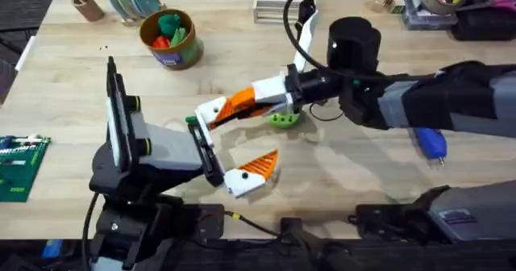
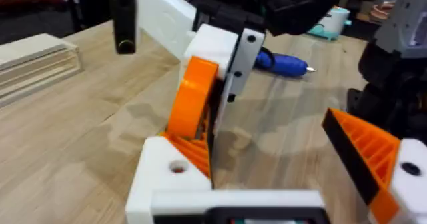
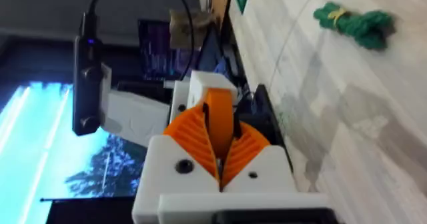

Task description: Pick up the gripper from the table and insert it into the empty holder that is missing its gripper. Then pick up a screw, insert it into the mounting hole, and use the screwdriver to tighten it. Finally, clean up the table by picking up the vegetable and placing it into the bucket.

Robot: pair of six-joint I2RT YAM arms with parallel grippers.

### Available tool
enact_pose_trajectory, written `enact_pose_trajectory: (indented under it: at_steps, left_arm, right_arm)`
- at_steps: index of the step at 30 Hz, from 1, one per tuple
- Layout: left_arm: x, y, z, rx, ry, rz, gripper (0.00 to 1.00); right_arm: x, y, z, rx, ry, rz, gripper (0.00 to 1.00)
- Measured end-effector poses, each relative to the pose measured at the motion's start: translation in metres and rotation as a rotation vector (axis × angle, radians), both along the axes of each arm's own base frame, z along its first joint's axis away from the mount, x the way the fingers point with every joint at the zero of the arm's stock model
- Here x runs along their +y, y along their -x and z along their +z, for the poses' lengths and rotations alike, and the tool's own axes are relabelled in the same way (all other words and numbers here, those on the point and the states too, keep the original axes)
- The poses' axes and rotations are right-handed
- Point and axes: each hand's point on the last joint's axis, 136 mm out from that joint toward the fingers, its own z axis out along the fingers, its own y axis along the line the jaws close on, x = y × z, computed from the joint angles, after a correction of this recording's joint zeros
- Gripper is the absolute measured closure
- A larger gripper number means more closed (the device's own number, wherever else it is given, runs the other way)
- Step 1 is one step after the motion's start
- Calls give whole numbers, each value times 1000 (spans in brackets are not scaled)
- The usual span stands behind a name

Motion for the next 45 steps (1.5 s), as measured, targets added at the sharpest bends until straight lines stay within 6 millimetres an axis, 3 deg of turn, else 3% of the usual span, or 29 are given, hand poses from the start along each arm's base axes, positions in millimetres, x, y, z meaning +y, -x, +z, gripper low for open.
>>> enact_pose_trajectory:
  at_steps: [32, 34, 38, 39, 45]
  left_arm:
    - [6, -10, 0, 0, -1, 67, 7]
    - [6, -11, 0, 0, -1, 68, 7]
    - [-1, 2, 1, -2, -1, -12, 7]
    - [-4, 7, 1, -4, -1, -41, 7]
    - [-7, 15, 0, -3, 0, -92, 7]
  right_arm:
    - [13, -6, 2, -78, -2, -63, 991]
    - [13, -5, 2, -86, -4, -57, 909]
    - [13, 7, 4, -117, -25, 16, 470]
    - [12, 12, 5, -119, -33, 43, 410]
    - [-3, 18, 11, -120, -72, 127, 242]
